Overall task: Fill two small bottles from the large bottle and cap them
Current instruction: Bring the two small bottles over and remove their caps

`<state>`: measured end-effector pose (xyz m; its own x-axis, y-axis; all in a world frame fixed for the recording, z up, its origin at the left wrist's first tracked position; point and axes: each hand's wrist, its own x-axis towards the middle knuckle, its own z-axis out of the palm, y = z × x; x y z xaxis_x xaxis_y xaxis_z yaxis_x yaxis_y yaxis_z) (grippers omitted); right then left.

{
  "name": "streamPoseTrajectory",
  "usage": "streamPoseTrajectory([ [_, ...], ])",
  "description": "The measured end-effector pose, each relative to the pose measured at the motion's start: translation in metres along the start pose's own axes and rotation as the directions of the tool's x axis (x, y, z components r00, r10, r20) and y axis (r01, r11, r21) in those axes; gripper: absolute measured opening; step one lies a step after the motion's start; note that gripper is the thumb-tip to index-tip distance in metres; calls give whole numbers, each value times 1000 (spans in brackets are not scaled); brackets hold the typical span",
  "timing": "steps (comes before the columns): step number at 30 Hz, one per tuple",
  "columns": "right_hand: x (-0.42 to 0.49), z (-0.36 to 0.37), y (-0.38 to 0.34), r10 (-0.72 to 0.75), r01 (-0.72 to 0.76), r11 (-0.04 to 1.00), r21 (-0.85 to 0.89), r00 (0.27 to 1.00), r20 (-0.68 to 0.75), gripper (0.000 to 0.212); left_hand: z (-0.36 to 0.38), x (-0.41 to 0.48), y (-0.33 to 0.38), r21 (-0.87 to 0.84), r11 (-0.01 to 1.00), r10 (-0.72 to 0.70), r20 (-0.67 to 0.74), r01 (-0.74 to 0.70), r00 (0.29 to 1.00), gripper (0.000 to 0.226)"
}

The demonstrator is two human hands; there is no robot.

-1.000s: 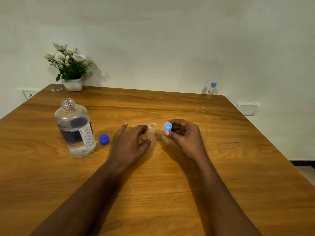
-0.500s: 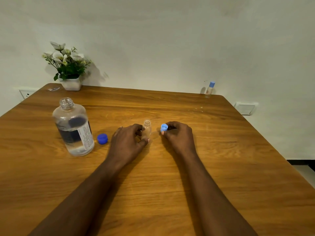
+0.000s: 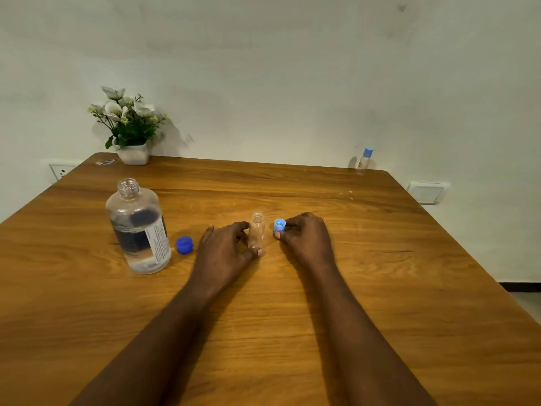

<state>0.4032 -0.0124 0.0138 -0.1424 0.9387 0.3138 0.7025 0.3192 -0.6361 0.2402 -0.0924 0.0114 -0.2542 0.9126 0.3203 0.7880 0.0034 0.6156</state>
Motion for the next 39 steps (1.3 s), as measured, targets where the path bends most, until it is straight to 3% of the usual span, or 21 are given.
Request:
streamPoseTrajectory([
  [6, -8, -7, 0, 41, -41, 999, 30, 999, 4, 56, -10, -12, 5, -23, 999, -44, 2, 44, 999, 72],
  [11, -19, -11, 0, 51, -50, 997, 60, 999, -14, 54, -14, -40, 11, -70, 997, -48, -45, 45, 998, 68],
  [16, -38, -18, -2, 62, -61, 993, 99, 998, -1, 49, -16, -67, 17, -5, 999, 31, -123, -31, 992, 47],
  [22, -64, -37, 3, 52, -55, 991, 126, 998, 30, 39, -12, -81, 35, 82, 984, 163, -19, -161, 986, 36],
  [28, -70, -65, 27, 123, -115, 983, 145, 991, -48, 36, 13, -86, 68, 93, 949, 293, 96, -302, 951, 34],
  [36, -47, -92, 70, 212, -191, 970, 149, 968, -137, 37, 68, -49, 117, 107, 925, 339, 206, -365, 918, 37],
  [39, -28, -101, 87, 243, -220, 965, 145, 956, -167, 41, 87, -25, 129, 97, 943, 292, 216, -318, 932, 38],
])
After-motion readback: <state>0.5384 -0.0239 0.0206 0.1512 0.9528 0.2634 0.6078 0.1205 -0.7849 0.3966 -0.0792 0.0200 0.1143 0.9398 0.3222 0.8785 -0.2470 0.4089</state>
